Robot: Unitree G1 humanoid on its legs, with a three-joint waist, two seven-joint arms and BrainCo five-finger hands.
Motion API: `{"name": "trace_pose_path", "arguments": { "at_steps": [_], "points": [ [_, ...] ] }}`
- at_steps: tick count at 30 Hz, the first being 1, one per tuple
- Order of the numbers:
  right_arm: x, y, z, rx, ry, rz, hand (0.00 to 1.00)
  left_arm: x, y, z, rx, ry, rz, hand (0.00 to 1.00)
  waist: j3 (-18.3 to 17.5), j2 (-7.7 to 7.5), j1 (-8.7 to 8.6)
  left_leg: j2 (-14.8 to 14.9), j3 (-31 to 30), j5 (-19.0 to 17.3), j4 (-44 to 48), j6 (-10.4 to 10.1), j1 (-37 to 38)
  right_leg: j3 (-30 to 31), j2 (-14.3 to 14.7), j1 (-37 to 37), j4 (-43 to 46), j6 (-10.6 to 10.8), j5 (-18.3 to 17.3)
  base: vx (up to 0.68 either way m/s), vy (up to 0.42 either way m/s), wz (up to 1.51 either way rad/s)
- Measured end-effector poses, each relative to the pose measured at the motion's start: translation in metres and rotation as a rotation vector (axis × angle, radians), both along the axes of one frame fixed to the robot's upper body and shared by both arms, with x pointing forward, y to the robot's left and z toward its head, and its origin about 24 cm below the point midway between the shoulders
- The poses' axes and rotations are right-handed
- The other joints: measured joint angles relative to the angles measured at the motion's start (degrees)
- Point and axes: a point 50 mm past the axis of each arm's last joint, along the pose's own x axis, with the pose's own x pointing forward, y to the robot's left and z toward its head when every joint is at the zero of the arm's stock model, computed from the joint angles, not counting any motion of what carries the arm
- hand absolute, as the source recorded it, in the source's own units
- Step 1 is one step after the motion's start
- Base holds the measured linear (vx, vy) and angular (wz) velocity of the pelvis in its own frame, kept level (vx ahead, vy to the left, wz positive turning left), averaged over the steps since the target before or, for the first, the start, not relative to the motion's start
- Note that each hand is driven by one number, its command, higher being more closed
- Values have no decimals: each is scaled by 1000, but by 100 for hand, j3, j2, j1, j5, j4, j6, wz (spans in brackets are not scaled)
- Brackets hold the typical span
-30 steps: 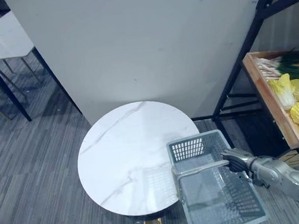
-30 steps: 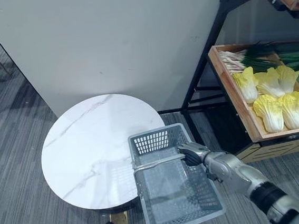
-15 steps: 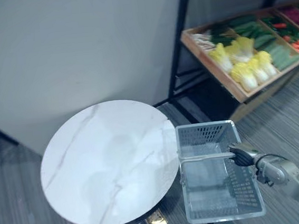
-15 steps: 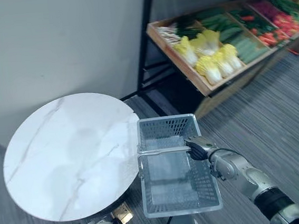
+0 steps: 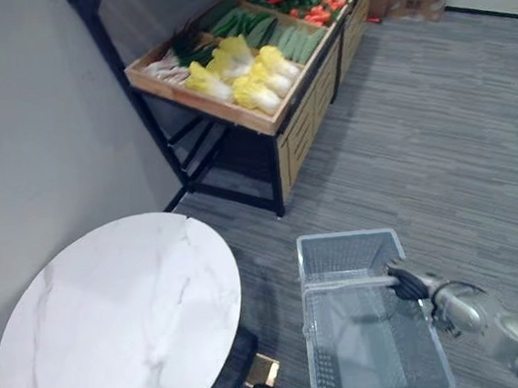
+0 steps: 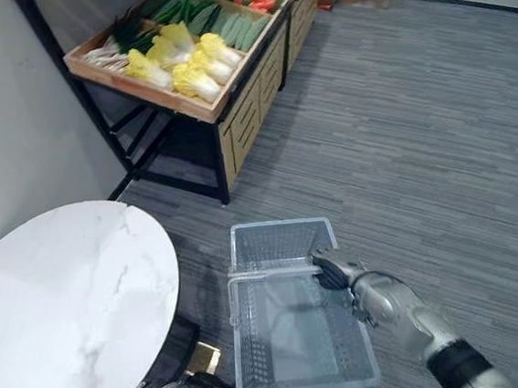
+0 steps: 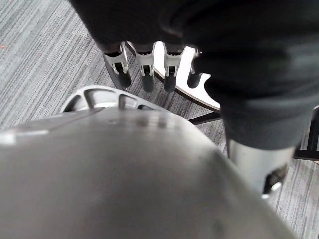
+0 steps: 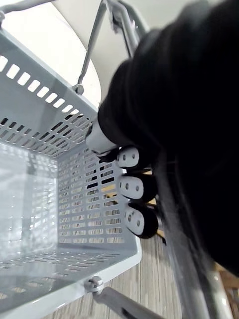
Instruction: Pick vegetable in the basket
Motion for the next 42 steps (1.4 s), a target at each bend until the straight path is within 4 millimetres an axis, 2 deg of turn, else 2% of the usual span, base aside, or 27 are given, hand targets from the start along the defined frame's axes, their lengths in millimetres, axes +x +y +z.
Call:
{"name": "trace_pose_path", "arguments": {
  "at_steps": [1,2,4,5,6,7,9,10,15,18,21,23,24,25,26,27,28,30,31,33,35,37,38,39,40,41,42],
  "points": [
    [-1,-2,-2,-4,8,-9,100,-3,-1,-1,-3,5,4,0,0,3,-21,-204,-989,84,-61,-77,-142,416,-5,-12,3,-91,135,-66,-102,-95],
    [0,-6,-3,-9,11,-26,100,-5,-4,-1,-9,3,6,0,-12,17,11,-653,-2079,-78,-319,-328,-174,706,-82,-101,16,-119,216,-50,-63,-107],
    [3,-11,-5,-12,11,-55,100,-9,-11,-2,-24,1,11,0,-29,77,112,-1285,-3366,-120,-1096,-563,-54,1180,-103,-355,19,-148,344,-14,69,-128],
    [3,-14,-6,-8,14,-72,100,-11,-13,-3,-28,5,15,0,-27,142,78,-1503,-3895,11,-1536,-687,-42,1323,-35,-486,23,-120,393,21,150,-104],
    [3,-15,-7,-4,17,-80,100,-12,-12,-3,-27,9,16,0,-38,177,60,-1552,-3979,-19,-1659,-669,1,1401,5,-546,15,-101,404,96,152,-63],
    [2,-16,-9,6,26,-95,100,-11,-8,-2,-20,6,13,0,-34,138,45,-1660,-4399,-40,-1801,-687,91,1588,3,-639,-58,-35,470,72,63,-39],
    [2,-17,-10,5,31,-101,100,-7,-3,0,-6,-17,13,0,71,-38,102,-1798,-4816,-52,-1713,-678,32,1829,-40,-671,-308,1,714,35,49,-52],
    [2,-18,-11,2,34,-104,100,-6,-2,0,-5,-26,22,0,101,-45,158,-1853,-4983,-179,-1592,-651,16,1976,-51,-682,-393,27,817,3,77,-55],
    [1,-16,-11,30,39,-105,100,-6,-3,0,-7,-22,22,0,86,6,204,-1877,-5017,-585,-1640,-518,179,2404,-36,-854,-410,76,844,-41,74,-47],
    [-3,-18,-14,66,42,-150,100,-4,-4,0,-11,-23,17,0,93,-59,181,-2003,-4964,-605,-1798,-504,260,2536,-140,-901,-476,92,843,-77,65,-23],
    [-5,-23,-14,79,35,-189,100,-5,-3,0,-2,-17,-7,0,93,-101,145,-2102,-4810,-719,-1807,-527,327,2754,-274,-1187,43,110,601,-42,67,-23],
    [-3,-25,-13,95,14,-222,100,-6,-1,0,16,-5,-44,0,114,-204,61,-2223,-4818,-846,-1794,-489,461,2869,-403,-1427,707,126,410,3,71,-23],
    [-4,-25,-14,96,12,-228,100,-6,0,0,20,-4,-51,0,138,-257,61,-2251,-4819,-865,-1820,-472,546,2872,-430,-1495,942,115,434,31,70,-33],
    [-3,-25,-13,101,-1,-239,100,-7,1,0,27,4,-70,0,137,-236,49,-2188,-4791,-906,-1862,-441,682,2896,-412,-1719,1579,43,482,12,57,-48],
    [0,-26,-10,105,-24,-246,100,-8,1,0,33,13,-90,0,148,-244,44,-2115,-4695,-907,-1982,-435,870,2879,-336,-2059,2289,-285,700,1,41,-47],
    [1,-27,-8,107,-32,-250,100,-7,1,0,35,13,-103,0,140,-192,44,-2106,-4711,-905,-2063,-434,986,2856,-310,-2175,2574,-476,831,24,59,-44],
    [2,-27,-8,111,-40,-257,100,-6,2,1,39,15,-126,0,174,-217,45,-2082,-4725,-902,-2148,-423,1168,2819,-307,-2295,2934,-649,973,72,30,-27],
    [0,-25,-10,140,-47,-281,100,0,8,3,64,8,-155,0,243,-319,-92,-2044,-4768,-927,-2217,-282,1396,2736,-423,-2513,3528,-566,1081,136,-4,0],
    [-1,-23,-11,150,-43,-283,100,4,10,4,71,-1,-162,0,247,-376,-225,-1989,-4847,-946,-2219,-244,1438,2596,-431,-2491,3474,-552,791,126,-23,22],
    [-4,-24,-14,150,-31,-291,100,22,13,9,90,-41,-179,0,275,-343,-276,-1853,-4917,-974,-2216,-248,1376,2346,-325,-2562,2907,-539,463,223,-74,19],
    [-5,-27,-15,148,-31,-305,100,50,11,18,105,-131,-193,0,336,-261,-298,-1739,-5016,-1051,-2212,-309,1332,2251,-241,-2572,1733,-336,614,302,-135,20],
    [-5,-32,-16,148,-30,-336,100,82,8,33,124,-247,-209,0,371,-259,-284,-1668,-5118,-1243,-2199,-461,1422,2234,-266,-2541,421,-65,825,433,-279,36],
    [-5,-34,-17,147,-32,-356,100,97,11,42,145,-306,-217,0,399,-357,-299,-1656,-5232,-1462,-2198,-680,1616,2208,-336,-2436,156,-25,791,433,-352,51],
    [-5,-36,-17,142,-31,-363,100,101,10,44,146,-319,-217,0,395,-356,-318,-1582,-5295,-1567,-2186,-762,1702,2238,-314,-2435,310,7,1148,465,-391,63],
    [-3,-45,-13,128,-58,-402,100,103,0,43,122,-333,-221,0,338,-5,-398,-1261,-5467,-1649,-2102,-731,1766,2143,-101,-2586,937,-11,1219,380,-301,35],
    [-3,-49,-11,122,-63,-415,100,101,-4,41,110,-332,-219,0,295,137,-395,-1111,-5576,-1619,-2009,-742,1739,2097,30,-2726,1227,-133,982,611,-407,7],
    [2,-49,-8,124,-72,-429,100,102,-7,41,100,-342,-213,0,232,356,-339,-950,-5684,-1430,-1740,-768,1631,2050,172,-2882,1708,-352,692,512,-330,-15]
  ]
}}
